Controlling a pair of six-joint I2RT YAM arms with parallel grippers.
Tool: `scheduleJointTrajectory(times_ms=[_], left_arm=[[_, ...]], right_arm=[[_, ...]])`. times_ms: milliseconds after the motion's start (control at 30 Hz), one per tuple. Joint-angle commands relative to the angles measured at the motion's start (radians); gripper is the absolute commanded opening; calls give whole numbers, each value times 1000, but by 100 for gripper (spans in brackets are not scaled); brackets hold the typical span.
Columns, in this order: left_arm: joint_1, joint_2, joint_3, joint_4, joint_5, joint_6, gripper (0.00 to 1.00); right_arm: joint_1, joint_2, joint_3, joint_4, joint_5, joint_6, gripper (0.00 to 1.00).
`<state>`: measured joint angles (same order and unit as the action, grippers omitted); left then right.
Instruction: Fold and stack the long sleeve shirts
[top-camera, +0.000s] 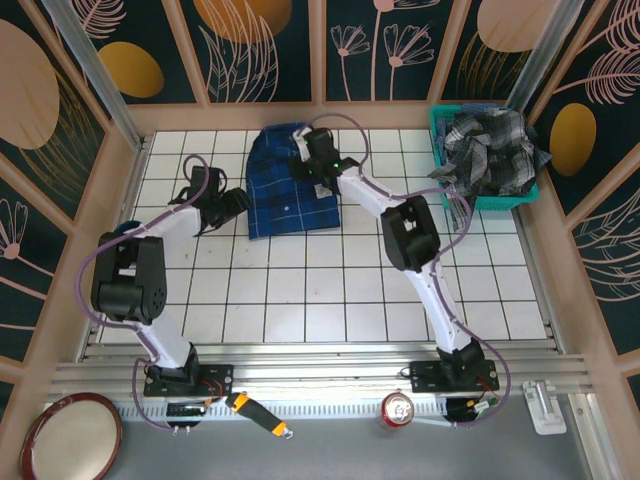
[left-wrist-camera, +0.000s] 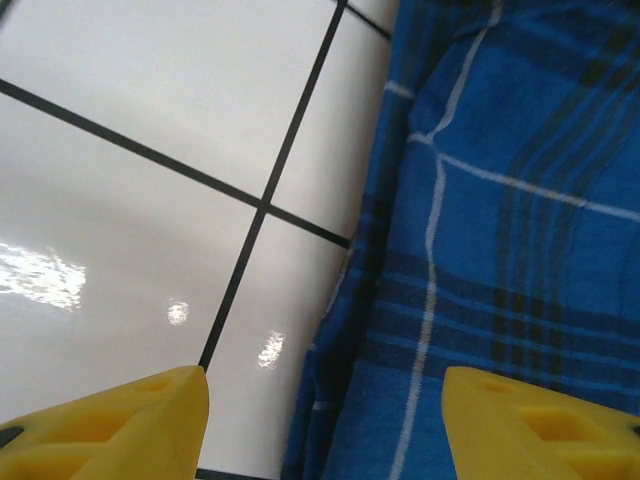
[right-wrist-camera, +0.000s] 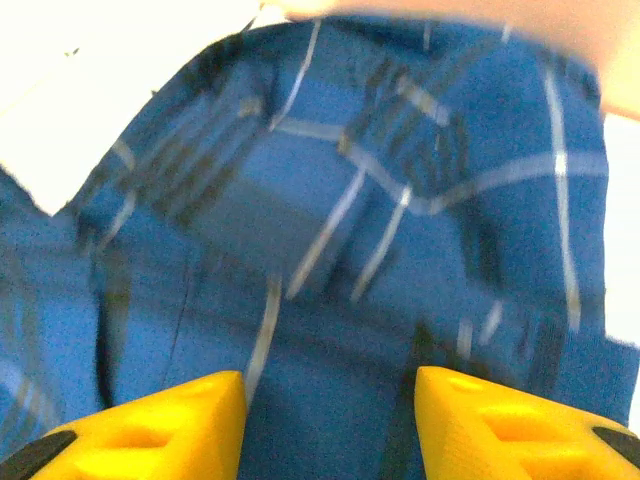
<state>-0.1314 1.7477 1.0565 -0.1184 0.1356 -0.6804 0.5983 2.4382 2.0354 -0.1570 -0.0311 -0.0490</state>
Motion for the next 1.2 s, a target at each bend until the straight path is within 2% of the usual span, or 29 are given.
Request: scheduleJointTrajectory(times_ms=[0, 133, 233, 400, 500, 600, 733, 833, 900, 967, 1033, 1100, 1167], left_arm=[[-15, 63, 37, 29, 49, 25, 63], [-51, 137, 82, 5, 69, 42, 57], [-62, 126, 62, 6, 62, 33, 48], [-67, -16, 62, -74, -27, 48, 49], [-97, -64, 121, -91, -26, 78, 52], [-171, -40, 204, -114, 17, 95, 50], [-243, -11, 184, -47, 74, 97, 49], [-253, -54, 131, -51, 11, 69, 46], [-254, -154, 84, -58, -57, 75, 47], [-260, -250, 28, -39, -91, 89, 48], [-282, -297, -10, -35, -91, 101, 49], [-316, -281, -33, -3, -59, 105, 49], [-334, -219, -21, 36, -17, 95, 48]], right_arm=[[52, -180, -296, 165, -46, 17, 51], [80, -264, -556, 256, -88, 37, 51], [104, -333, -736, 338, -91, 37, 51], [163, -471, -993, 363, -136, 5, 48], [199, -616, -1164, 391, -192, -33, 49], [204, -754, -1241, 372, -203, -33, 54], [209, -935, -1288, 379, -191, -74, 62], [213, -1055, -1376, 477, -175, -166, 67], [218, -1113, -1443, 534, -165, -254, 71], [220, -1154, -1481, 519, -250, -426, 74], [234, -1198, -1557, 560, -313, -612, 80], [235, -1229, -1624, 660, -334, -683, 83], [238, -1212, -1620, 662, -369, -743, 84]])
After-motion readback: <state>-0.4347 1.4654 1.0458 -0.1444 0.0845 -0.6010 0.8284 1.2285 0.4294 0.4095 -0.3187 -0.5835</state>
